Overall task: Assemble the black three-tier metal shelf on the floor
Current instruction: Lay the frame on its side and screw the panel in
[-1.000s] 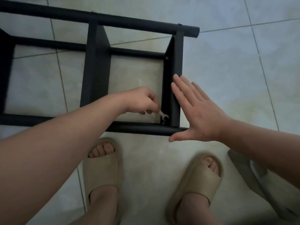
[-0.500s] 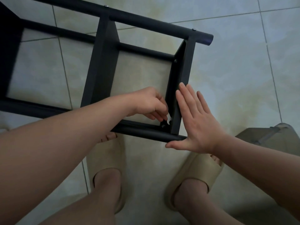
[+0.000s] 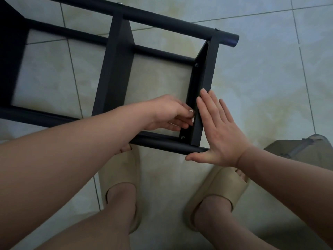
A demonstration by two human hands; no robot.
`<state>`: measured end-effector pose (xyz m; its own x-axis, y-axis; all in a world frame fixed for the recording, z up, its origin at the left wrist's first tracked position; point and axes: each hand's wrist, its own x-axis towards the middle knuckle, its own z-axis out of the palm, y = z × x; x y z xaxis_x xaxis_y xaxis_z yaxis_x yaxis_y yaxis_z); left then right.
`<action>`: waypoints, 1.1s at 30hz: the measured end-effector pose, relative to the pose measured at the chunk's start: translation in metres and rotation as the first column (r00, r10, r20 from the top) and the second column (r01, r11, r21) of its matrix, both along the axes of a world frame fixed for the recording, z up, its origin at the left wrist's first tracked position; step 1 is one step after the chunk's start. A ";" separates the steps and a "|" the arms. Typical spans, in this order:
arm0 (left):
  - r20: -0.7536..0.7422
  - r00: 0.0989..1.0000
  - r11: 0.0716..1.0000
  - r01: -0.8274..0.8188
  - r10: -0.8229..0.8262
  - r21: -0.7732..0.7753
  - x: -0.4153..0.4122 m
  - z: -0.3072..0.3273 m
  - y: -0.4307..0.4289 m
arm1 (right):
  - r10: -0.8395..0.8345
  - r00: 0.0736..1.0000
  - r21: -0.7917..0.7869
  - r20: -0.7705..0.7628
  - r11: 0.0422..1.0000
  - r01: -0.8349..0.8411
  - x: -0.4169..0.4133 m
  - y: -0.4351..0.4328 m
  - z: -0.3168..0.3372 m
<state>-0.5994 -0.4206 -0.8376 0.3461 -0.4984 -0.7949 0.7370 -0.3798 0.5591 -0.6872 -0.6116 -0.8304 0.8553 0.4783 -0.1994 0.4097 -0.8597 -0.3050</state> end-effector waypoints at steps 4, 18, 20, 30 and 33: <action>0.119 0.993 0.996 0.019 -0.029 0.082 0.002 -0.001 -0.001 | 0.002 1.000 -0.001 -0.002 1.000 -0.002 0.000 0.000 -0.001; 0.124 0.986 0.990 0.100 -0.113 0.101 0.001 -0.002 0.004 | 0.004 1.000 0.005 -0.010 1.000 -0.004 0.000 0.000 0.000; 0.122 0.986 0.989 0.101 -0.115 0.110 0.002 -0.002 0.005 | 0.003 1.000 0.004 -0.010 1.000 -0.003 0.001 0.000 0.001; 0.082 0.983 0.981 0.158 -0.167 0.109 0.005 0.005 0.002 | 0.008 1.000 -0.003 -0.003 1.000 -0.008 0.000 0.000 0.000; 0.069 0.985 0.984 0.148 -0.156 0.103 0.005 0.006 0.002 | 0.008 1.000 0.004 0.000 1.000 -0.008 0.000 0.000 -0.001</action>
<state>-0.5945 -0.4189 -0.8317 0.3337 -0.4714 -0.8163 0.6231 -0.5395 0.5663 -0.6870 -0.6117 -0.8312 0.8514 0.4857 -0.1980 0.4163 -0.8554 -0.3083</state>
